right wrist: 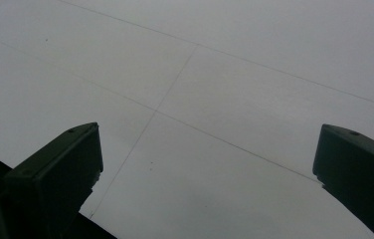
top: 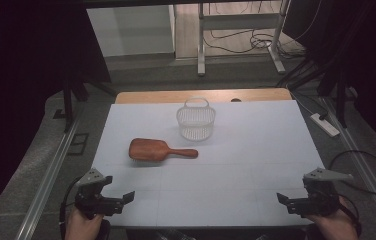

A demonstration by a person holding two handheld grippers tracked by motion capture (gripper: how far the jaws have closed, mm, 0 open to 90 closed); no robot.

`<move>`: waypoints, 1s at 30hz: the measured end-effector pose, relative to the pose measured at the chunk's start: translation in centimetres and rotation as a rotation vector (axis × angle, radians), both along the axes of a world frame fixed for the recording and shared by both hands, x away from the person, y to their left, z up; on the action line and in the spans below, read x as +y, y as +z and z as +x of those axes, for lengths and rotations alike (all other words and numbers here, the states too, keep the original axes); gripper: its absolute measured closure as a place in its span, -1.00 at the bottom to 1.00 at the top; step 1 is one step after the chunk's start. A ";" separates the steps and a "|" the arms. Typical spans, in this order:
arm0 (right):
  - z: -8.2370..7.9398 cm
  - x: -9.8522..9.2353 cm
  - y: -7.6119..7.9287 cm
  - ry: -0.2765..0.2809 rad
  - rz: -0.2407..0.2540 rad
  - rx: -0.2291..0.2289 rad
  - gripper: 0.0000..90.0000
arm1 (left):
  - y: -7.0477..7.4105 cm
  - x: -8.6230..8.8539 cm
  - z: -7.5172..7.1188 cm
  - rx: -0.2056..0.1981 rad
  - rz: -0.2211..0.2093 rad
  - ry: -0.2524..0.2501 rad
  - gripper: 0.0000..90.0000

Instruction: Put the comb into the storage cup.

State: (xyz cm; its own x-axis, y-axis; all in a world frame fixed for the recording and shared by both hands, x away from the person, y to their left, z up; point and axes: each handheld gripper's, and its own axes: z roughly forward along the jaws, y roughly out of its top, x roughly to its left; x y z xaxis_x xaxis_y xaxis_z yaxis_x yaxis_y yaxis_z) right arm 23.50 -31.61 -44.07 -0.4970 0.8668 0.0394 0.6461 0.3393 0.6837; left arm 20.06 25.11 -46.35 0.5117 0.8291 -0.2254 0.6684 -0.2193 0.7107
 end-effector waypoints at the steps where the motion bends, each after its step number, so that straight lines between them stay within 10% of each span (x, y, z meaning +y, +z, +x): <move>1: 0.0 0.0 0.0 -0.002 0.002 -0.002 -1.00 | 0.0 -0.1 0.1 0.000 0.004 -0.009 -1.00; 30: 0.1 0.0 0.0 0.000 0.003 0.005 -1.00 | -0.1 -1.4 3.3 0.030 -0.018 -0.062 -1.00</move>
State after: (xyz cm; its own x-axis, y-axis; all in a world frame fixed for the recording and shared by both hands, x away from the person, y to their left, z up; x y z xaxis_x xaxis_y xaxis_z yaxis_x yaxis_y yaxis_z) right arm 23.57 -31.61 -44.10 -0.4970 0.8666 0.0441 0.6493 0.3377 0.6814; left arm 23.31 23.71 -46.47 0.5545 0.7918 -0.2562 0.6754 -0.2483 0.6944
